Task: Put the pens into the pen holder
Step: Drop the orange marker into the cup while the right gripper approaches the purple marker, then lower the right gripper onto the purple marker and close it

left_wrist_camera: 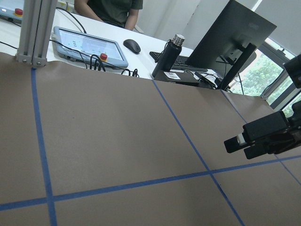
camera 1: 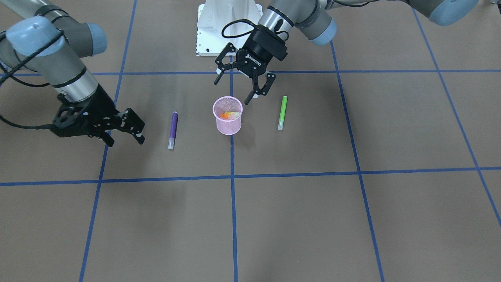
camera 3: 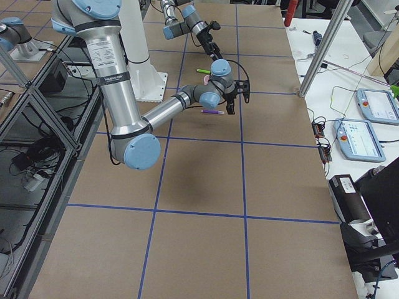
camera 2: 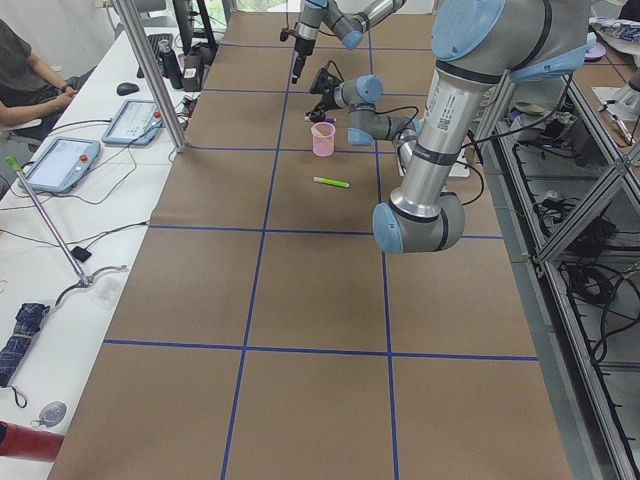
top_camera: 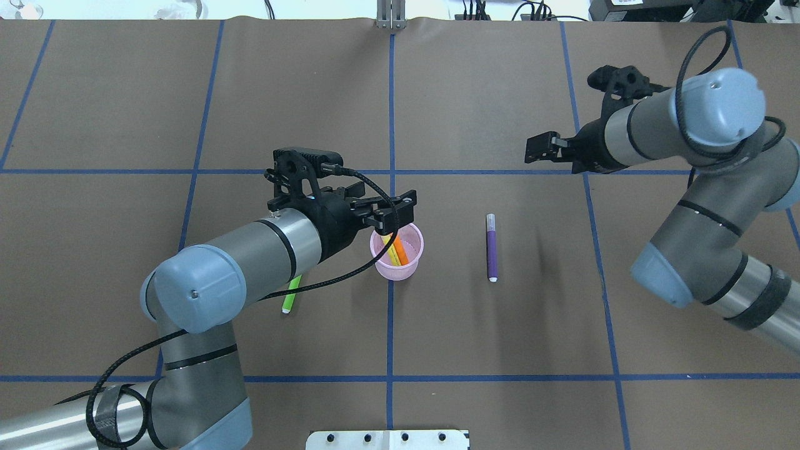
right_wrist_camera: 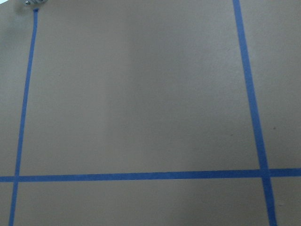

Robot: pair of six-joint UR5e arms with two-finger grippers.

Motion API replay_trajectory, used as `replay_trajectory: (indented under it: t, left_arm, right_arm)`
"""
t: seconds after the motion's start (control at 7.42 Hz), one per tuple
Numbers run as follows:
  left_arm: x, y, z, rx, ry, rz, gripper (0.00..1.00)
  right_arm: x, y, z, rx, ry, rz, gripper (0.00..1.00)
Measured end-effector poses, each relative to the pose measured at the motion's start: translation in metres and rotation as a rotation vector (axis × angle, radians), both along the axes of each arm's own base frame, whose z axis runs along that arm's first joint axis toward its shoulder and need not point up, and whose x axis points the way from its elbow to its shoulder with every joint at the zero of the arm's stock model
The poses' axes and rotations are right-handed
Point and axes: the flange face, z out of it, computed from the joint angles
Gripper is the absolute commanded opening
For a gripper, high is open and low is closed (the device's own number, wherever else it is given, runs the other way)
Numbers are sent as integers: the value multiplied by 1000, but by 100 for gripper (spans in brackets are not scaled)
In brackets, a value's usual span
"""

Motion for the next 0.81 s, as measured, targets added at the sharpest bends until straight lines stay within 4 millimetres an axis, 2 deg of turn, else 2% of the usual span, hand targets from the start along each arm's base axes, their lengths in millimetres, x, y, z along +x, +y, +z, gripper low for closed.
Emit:
replay_trajectory:
  t: [0.13, 0.4, 0.67, 0.81]
  left_arm:
    - [-18, -17, 35, -34, -47, 31, 98]
    - [-74, -56, 107, -120, -139, 109, 98]
    - [-132, -84, 153, -202, -180, 192, 98]
    - [-151, -91, 167, -225, -190, 217, 98]
  right_arm:
    - [-29, 19, 1, -19, 8, 14, 98]
    - [-63, 41, 9, -89, 12, 25, 98]
    - [-92, 36, 17, -145, 52, 23, 90]
    - [-105, 30, 9, -171, 88, 13, 87]
